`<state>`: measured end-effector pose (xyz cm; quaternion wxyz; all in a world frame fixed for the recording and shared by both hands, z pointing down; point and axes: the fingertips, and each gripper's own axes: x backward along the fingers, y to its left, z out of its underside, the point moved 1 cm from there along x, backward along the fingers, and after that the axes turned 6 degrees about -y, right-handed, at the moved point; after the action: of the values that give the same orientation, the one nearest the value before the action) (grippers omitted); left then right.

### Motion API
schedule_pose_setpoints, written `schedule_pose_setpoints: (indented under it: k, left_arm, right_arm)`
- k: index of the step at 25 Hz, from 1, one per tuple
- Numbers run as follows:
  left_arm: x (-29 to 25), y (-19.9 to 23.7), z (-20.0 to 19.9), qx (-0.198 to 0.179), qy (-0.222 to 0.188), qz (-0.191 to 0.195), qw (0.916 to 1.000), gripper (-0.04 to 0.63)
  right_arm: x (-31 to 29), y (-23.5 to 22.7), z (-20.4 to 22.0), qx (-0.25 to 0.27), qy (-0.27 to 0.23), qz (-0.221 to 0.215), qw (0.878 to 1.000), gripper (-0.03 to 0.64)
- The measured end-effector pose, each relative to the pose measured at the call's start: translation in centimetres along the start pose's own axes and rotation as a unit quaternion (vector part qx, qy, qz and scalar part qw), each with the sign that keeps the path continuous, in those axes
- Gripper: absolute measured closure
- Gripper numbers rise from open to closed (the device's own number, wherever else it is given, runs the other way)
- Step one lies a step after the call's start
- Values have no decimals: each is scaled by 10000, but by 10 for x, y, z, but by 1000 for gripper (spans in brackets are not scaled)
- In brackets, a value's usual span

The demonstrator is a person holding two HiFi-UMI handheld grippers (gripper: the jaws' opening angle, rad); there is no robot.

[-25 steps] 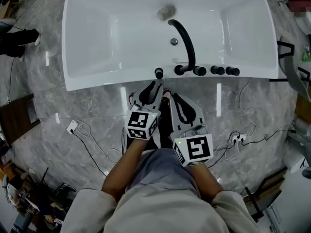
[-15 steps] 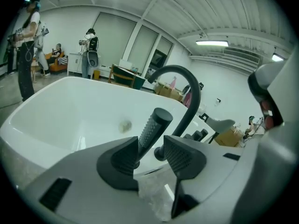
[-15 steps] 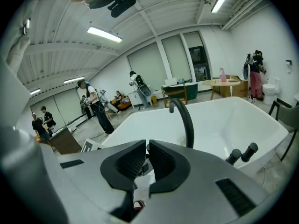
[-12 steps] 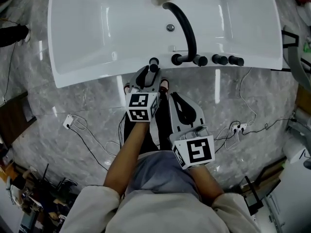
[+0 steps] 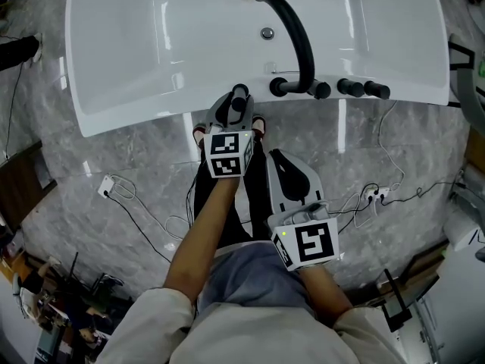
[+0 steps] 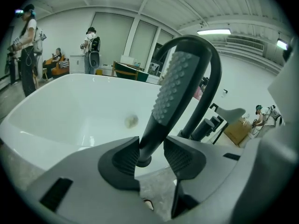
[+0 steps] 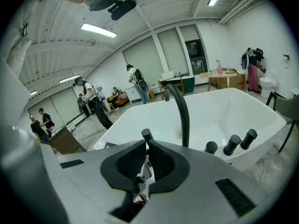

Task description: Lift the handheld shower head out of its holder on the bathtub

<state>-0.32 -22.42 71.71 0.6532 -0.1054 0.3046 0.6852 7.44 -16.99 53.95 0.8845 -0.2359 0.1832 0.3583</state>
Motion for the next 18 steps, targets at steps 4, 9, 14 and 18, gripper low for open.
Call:
schedule_pose_setpoints:
  k: [4,9,14,18]
  left_arm:
    - [-10,4,3,-96,-10,-30,9999,437]
    - [-14,5,5,-297,-84,-105,9995,437]
    - [-23,4,12,-377,91,-27,9992,437]
    - [-23,4,10,-581,79,-54,9983,446]
  right_arm:
    - [0,0,5,-25,52,11,10000,595]
    - [-2,-2,11,-33,101,43,9999,595]
    - [-4,1,12,-39,112,35,9999,595]
    - [-3,3,11,-23,107,51,9999,595]
